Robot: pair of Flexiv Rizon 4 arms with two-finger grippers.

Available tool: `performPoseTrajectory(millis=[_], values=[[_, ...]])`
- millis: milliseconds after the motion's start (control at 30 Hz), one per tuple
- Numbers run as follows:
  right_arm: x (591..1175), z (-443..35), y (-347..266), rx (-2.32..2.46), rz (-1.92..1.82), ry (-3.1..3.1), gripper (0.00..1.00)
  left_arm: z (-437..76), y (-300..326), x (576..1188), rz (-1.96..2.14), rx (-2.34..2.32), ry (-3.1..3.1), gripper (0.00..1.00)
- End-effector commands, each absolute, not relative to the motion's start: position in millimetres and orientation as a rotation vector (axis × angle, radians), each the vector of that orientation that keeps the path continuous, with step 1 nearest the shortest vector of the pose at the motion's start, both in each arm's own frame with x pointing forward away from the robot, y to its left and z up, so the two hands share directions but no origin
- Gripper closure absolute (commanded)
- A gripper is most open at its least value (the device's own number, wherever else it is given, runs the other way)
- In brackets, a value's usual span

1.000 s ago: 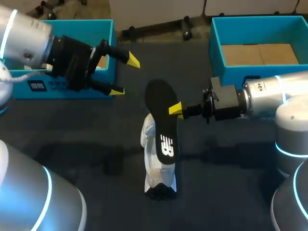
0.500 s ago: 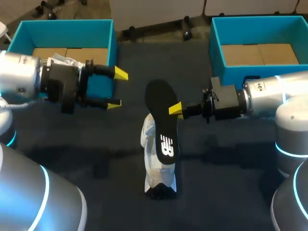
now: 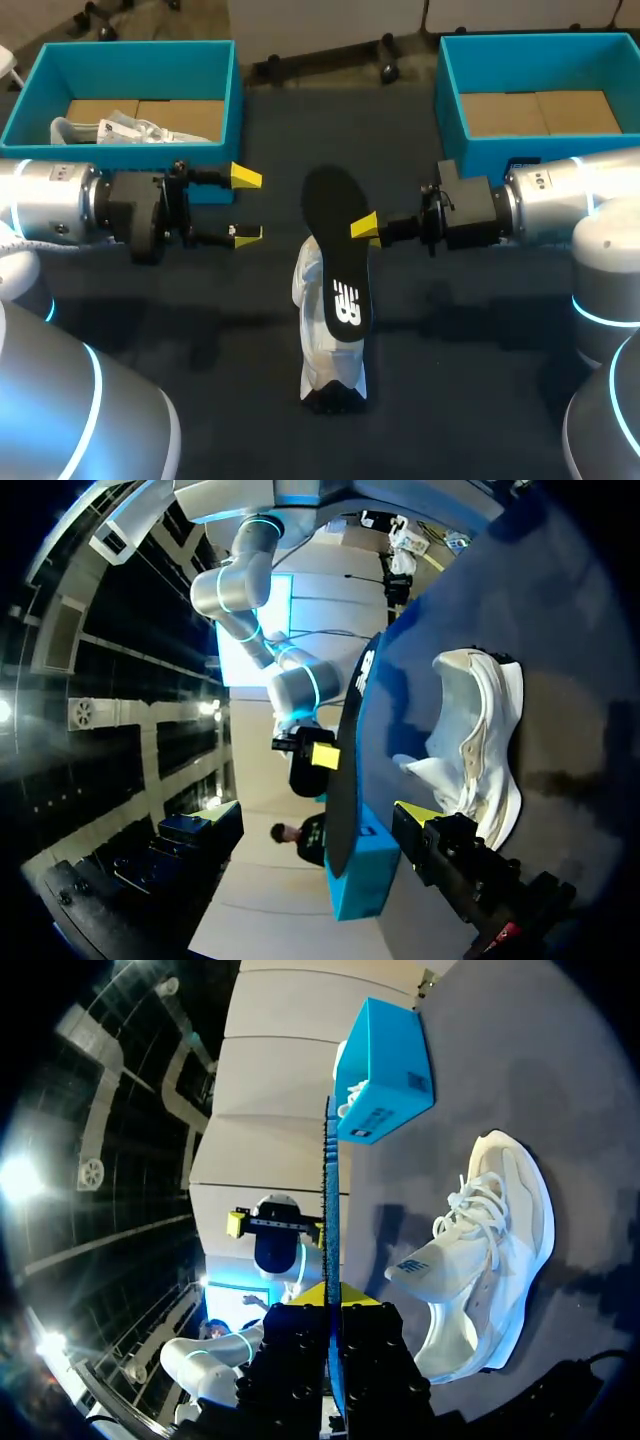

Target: Take the shoe out of the shoebox, open the shoe tongue, remove and reinsert the insole, then place the shoe into the shoebox

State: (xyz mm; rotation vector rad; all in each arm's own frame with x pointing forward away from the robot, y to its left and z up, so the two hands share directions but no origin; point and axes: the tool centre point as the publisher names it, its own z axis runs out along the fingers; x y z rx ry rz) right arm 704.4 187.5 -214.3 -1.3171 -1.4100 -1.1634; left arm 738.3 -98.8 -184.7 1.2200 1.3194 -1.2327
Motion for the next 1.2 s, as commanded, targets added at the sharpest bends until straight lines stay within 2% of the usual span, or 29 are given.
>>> performPoseTrajectory(millis=[33, 367, 1033, 1133, 1200], values=[[704.2, -215.1, 189.6, -1.319, -1.164, -1.411, 1.0, -185.0, -99.9, 740.3, -1.233, 1.225, 1.318, 0.0], [707.4, -212.5, 199.6, -1.287, -1.199, -1.366, 1.0, -203.6, -128.0, 748.8, -1.206, 1.156, 1.3, 0.0], [698.0, -211.2, 205.0, -1.311, -1.292, -1.286, 1.0, -207.4, -166.8, 751.2, -1.158, 1.123, 1.269, 0.0], [698.1, -211.5, 207.5, -1.306, -1.296, -1.281, 1.0, -209.2, -169.5, 752.9, -1.141, 1.104, 1.262, 0.11], [698.2, -211.2, 208.8, -1.303, -1.296, -1.279, 1.0, -210.3, -171.2, 753.6, -1.14, 1.094, 1.256, 0.25]])
